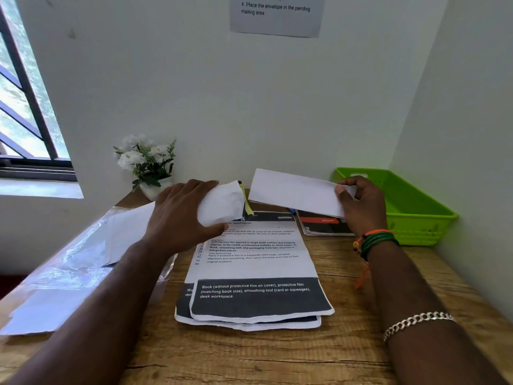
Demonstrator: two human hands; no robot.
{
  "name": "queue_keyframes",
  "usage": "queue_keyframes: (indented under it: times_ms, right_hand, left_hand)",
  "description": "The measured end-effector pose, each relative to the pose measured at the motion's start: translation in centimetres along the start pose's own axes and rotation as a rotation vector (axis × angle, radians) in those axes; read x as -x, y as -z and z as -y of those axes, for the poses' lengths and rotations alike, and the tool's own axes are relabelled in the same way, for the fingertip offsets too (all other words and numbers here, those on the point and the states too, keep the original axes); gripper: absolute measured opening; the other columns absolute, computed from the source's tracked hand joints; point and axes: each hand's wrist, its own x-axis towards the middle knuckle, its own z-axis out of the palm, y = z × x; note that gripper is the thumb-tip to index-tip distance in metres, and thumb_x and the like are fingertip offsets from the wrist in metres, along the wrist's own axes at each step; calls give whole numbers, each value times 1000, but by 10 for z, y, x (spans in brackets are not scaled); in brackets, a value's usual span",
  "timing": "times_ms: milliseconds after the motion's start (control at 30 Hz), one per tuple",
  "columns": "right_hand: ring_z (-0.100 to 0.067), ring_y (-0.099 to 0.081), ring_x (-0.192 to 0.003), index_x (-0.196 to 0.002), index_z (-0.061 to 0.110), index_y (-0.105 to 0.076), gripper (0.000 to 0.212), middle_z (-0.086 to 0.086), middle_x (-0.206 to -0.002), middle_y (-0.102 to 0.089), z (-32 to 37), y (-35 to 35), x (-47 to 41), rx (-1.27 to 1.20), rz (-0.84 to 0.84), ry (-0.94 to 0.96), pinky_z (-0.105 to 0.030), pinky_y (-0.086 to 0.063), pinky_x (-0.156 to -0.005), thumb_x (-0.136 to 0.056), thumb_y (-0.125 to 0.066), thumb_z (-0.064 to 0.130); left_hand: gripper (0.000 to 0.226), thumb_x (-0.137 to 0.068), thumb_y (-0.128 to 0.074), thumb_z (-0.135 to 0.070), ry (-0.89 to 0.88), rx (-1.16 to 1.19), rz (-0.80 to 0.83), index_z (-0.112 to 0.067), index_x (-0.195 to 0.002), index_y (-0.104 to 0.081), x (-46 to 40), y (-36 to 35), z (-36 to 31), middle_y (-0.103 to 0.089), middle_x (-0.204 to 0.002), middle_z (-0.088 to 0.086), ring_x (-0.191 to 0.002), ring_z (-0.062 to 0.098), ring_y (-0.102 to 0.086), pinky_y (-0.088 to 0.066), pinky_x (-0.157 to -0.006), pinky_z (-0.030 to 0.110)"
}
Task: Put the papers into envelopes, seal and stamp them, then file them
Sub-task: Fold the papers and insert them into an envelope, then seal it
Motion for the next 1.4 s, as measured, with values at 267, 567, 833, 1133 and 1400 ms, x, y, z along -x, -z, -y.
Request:
queue_keyframes:
  times_ms: [267, 567, 833, 1133, 1400]
  right_hand:
    - [-22, -63, -82, -78, 29, -66, 22, -4, -87, -71, 4, -4, 5, -28, 156, 31, -33, -49, -72, -89, -69, 11]
    - [-15, -60, -79, -83, 23, -67, 16, -1, -87, -70, 10, -9, 10, -71, 229, 50, -23, -47, -65, -91, -69, 9]
    - [-12, -59, -74, -90, 17, -70, 6, -5, -89, -70, 18, -34, 28, -106, 345, 28, -19, -47, -53, -93, -68, 12]
    - [-16, -60, -80, -93, 13, -70, 3, -9, -97, -70, 12, -34, 28, -89, 368, -6, -11, -44, -50, -93, -68, 12]
    - [-18, -62, -80, -91, 18, -71, 7, -8, -95, -71, 8, -35, 26, -54, 334, -1, -16, -46, -49, -92, -68, 12]
  left_hand:
    - [93, -70, -67, -79, -25, 9, -31, -36, -148, -41, 1, 3, -4, -53, -137, -9, -123, 19, -48, -34, -109, 46]
    - [92, -67, -68, -77, -123, 13, -6, -40, -147, -42, 3, 4, -19, -52, -133, -14, -122, 16, -46, -32, -108, 40]
    - [93, -68, -64, -78, -196, 39, 114, -43, -150, -37, 6, -6, -40, -44, -151, -16, -140, 14, -39, -27, -115, 37]
    - [122, -52, -63, -92, -6, 26, 268, -50, -156, -15, 8, -9, -27, -28, -164, -14, -148, 22, -34, -26, -119, 50]
    - [104, -59, -55, -93, -45, 22, 197, -51, -150, -31, 6, -6, -31, -38, -158, -20, -142, 13, -42, -35, -112, 48]
